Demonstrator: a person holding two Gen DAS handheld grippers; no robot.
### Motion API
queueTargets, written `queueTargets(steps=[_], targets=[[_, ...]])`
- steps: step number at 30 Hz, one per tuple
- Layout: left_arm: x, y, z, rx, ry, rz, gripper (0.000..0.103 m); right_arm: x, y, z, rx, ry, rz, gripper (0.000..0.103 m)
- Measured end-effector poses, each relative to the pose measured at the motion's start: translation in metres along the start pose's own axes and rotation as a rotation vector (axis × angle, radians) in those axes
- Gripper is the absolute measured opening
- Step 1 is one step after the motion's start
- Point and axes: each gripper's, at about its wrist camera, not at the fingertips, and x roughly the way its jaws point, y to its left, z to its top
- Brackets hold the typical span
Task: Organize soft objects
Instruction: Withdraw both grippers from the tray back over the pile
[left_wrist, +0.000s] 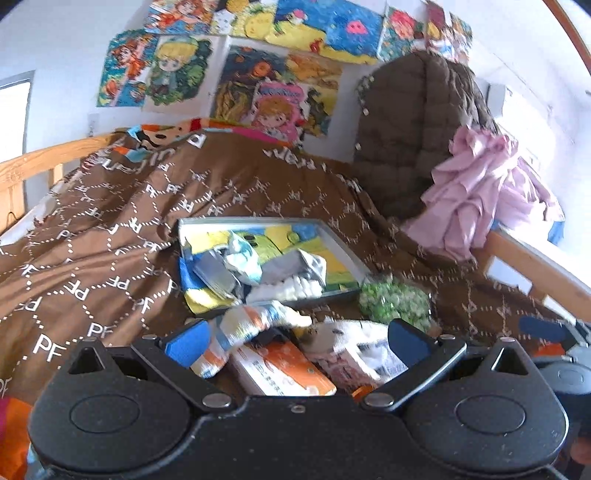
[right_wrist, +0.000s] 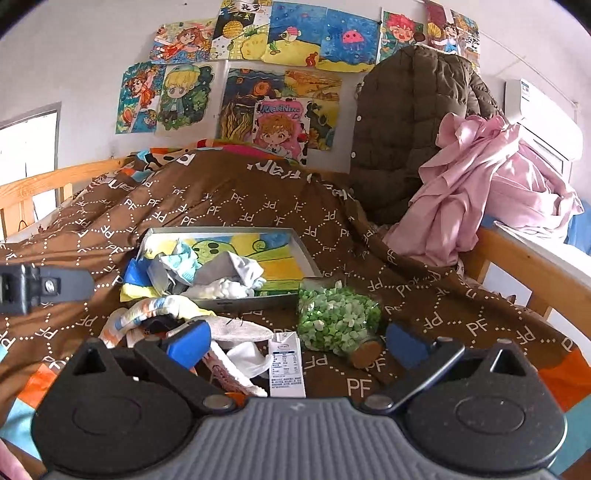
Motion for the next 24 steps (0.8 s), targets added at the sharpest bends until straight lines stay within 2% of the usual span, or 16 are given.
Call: queueTargets(steps=[5,8,16,21,24], targets=[[0.006,-0.006,-0.004,0.038,0.027,-0.002,0.102,0.01,-0.007,0.0,0.033,0.043,0.009,0.103],[0.013,-0.009,-0.006,0.06,0.082,-0.006,0.102,0.017,-0.009,-0.004,0.048,0.088,0.006,0.103],[0.03,-0.008,-0.018,0.106,0.22,0.096,0.102,0.05,-0.024,-0.026,0.168,0.31,-0.033,0.103],[0.04,-0.002,-0.019,0.077,0.299,0.048,0.102,0.056,-0.022,-0.03,0.173,0.358,0.013,0.103],[0.05,0.004,-0.015,0.045,0.334,0.015,0.102,0.064,-0.016,-0.029,0.146,0.399,0.073,0.103]])
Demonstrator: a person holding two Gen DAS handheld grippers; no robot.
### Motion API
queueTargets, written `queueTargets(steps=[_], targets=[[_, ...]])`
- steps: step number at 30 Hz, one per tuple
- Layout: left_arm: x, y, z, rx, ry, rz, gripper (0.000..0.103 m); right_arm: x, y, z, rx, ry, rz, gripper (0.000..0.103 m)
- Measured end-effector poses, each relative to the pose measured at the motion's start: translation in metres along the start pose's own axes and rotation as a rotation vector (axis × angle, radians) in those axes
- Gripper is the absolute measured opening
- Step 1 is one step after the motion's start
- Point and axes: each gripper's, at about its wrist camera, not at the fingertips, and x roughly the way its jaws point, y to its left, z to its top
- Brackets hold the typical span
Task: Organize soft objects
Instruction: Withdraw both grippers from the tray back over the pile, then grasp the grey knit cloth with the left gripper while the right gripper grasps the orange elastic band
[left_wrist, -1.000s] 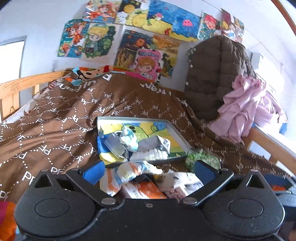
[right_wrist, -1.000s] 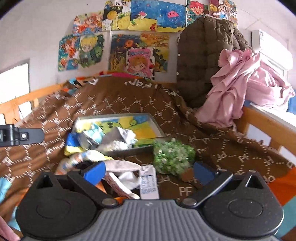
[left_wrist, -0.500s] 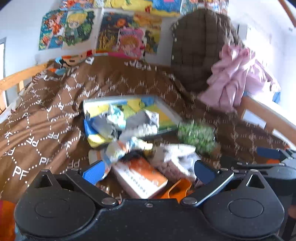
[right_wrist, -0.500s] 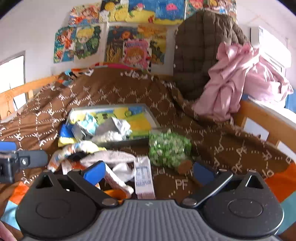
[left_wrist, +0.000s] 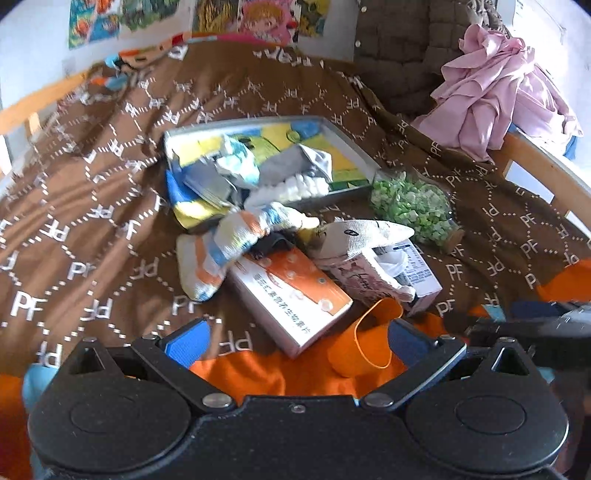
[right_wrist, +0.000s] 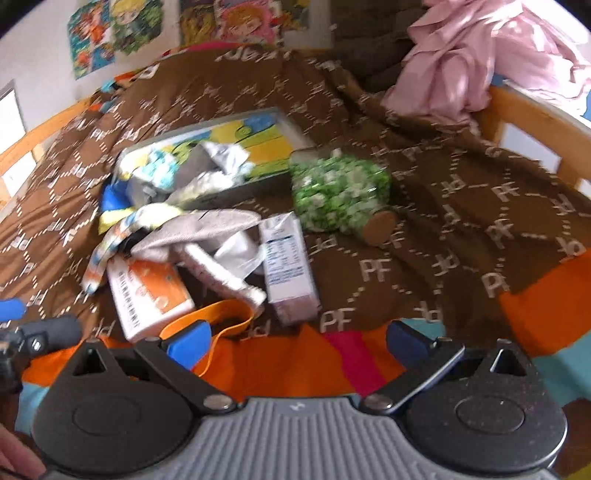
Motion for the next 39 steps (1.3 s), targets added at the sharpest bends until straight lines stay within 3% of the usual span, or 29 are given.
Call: queueTargets(steps=[5,13,20,25,35,39], targets=[[0.017,0.004,0.014,0.023,0.028,-0.024,0.102,0.02,0.005,0.006,-0.048,0.078,0.112,0.103],[0.042,-0.007,0.036,0.226,-0.031,-0.066,0.102,0.045,0.01,0.01,-0.08,0.138,0.257,0.103],[0.064,-0.017,0.044,0.406,-0.106,-0.146,0.102,0.055,0.03,0.005,-0.143,0.164,0.299,0.103],[0.081,-0.022,0.04,0.55,-0.116,-0.147,0.097,0.058,0.035,0.005,-0.165,0.176,0.315,0.103],[0.098,-0.017,0.042,0.575,-0.126,-0.182,0.087,0.076,0.042,0.004,-0.175,0.185,0.296,0.103],[0.096,-0.015,0.044,0.552,-0.134,-0.203,0.073,0.081,0.047,0.007,-0.185,0.158,0.282,0.102]])
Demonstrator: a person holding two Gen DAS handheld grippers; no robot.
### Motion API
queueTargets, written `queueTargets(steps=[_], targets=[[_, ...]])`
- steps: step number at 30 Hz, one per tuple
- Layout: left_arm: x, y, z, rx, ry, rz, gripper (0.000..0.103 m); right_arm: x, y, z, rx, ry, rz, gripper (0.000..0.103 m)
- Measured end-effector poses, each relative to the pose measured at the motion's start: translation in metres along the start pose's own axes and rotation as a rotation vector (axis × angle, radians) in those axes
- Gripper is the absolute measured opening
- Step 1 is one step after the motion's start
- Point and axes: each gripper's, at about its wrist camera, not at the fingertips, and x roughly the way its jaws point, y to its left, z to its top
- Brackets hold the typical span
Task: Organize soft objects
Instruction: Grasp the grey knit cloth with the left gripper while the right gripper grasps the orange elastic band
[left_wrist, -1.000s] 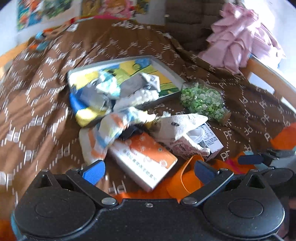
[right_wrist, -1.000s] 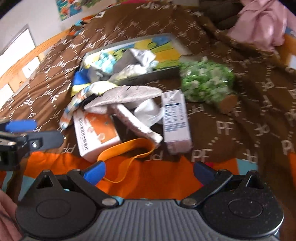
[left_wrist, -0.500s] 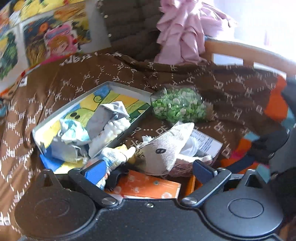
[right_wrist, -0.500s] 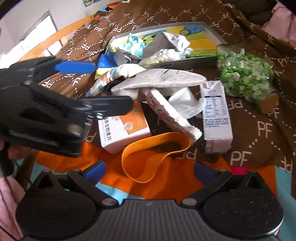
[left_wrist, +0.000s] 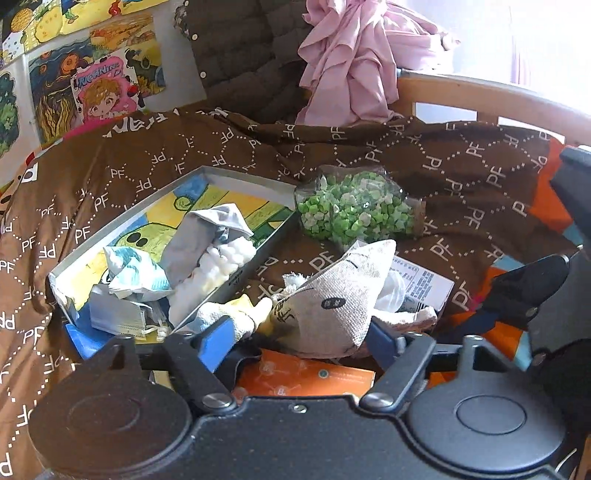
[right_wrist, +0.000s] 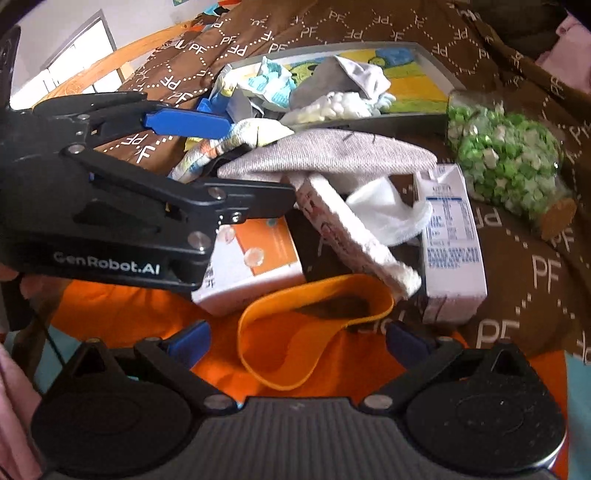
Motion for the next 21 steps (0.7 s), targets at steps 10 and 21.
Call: queueTargets(steps=[10,21], targets=[[0.007,-0.014,-0.004,0.088,-0.004,-0.007,0.037,0.009,-0.009,-0.001,0.068,0.041,0.0,0.089],[0.002,0.002,0.003,-0.051,-0.009,-0.029,0.012,0.018,-0.004,-0.001,0.049,0.079,0.02,0.082]])
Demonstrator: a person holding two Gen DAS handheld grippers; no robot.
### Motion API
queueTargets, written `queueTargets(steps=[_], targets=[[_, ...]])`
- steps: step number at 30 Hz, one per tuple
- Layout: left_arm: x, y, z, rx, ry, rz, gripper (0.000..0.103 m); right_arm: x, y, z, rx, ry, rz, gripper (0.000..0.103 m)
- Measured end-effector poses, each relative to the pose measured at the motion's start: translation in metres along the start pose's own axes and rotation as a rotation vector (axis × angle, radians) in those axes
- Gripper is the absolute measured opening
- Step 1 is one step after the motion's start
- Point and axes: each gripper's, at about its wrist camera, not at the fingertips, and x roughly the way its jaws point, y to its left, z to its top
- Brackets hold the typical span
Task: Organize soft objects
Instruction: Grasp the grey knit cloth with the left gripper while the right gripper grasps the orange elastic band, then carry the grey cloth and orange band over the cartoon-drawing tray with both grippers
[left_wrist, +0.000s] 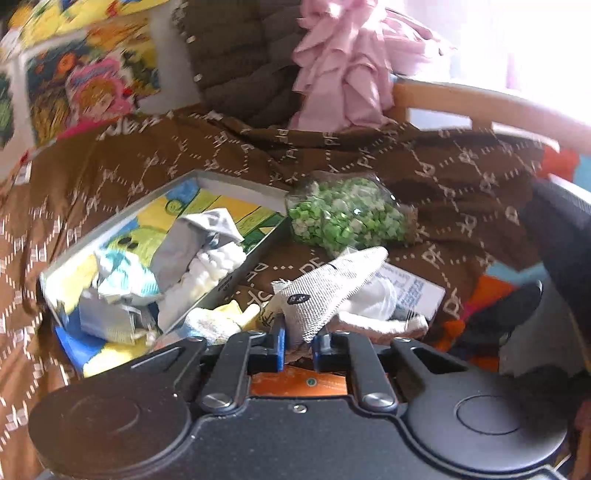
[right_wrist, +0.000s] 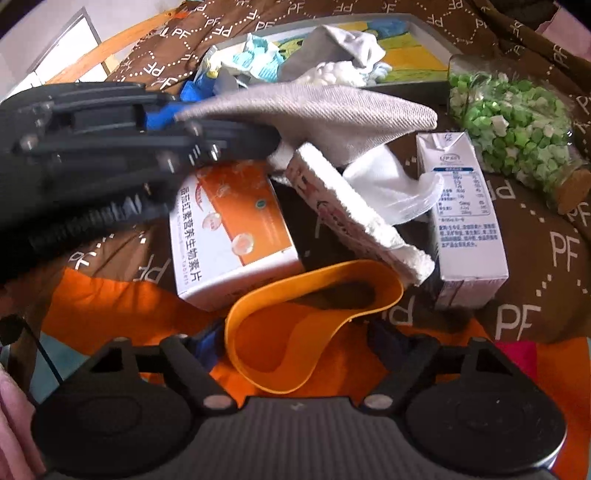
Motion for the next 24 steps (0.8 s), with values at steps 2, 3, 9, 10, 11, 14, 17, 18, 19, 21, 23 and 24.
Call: queueTargets(steps=[2,3,9,10,11,14,17,18,19,21,23,24], targets=[[-0.001,0.007,0.001,-0.069,0.005,-0.013,0.011,0.0,0.0,0.001,0.003,0.0,0.01,0.078],[-0.002,0.01,0.002,-0.102,0.006,-0.02,0.011,0.0,0.0,0.001,0.006,-0.001,0.017,0.073],[-0.007,0.017,0.003,-0.191,0.001,-0.016,0.009,-0.005,0.002,0.004,0.005,-0.028,0.027,0.045],[-0.009,0.016,0.003,-0.194,-0.003,-0.013,0.008,-0.005,0.002,0.005,0.007,-0.032,0.026,0.042],[-0.011,0.016,0.003,-0.195,-0.007,-0.012,0.008,-0.007,0.002,0.005,0.011,-0.037,0.029,0.037],[-0.017,0.013,0.005,-0.194,-0.022,-0.001,0.008,-0.014,0.003,0.005,0.01,-0.058,0.027,0.028],[-0.025,0.011,0.007,-0.203,-0.047,0.018,0.008,-0.018,0.005,0.005,-0.007,-0.081,0.011,0.022],[-0.029,0.011,0.007,-0.213,-0.057,0.024,0.008,-0.02,0.006,0.005,-0.01,-0.091,0.0,0.021],[-0.032,0.011,0.008,-0.22,-0.066,0.029,0.008,-0.021,0.007,0.006,-0.01,-0.098,-0.007,0.02],[-0.038,0.01,0.009,-0.226,-0.085,0.039,0.007,-0.026,0.007,0.006,-0.004,-0.118,-0.013,0.018],[-0.042,0.009,0.01,-0.228,-0.1,0.044,0.007,-0.032,0.009,0.005,-0.008,-0.143,-0.022,0.018],[-0.044,0.009,0.011,-0.232,-0.108,0.045,0.007,-0.036,0.011,0.004,-0.015,-0.159,-0.025,0.018]])
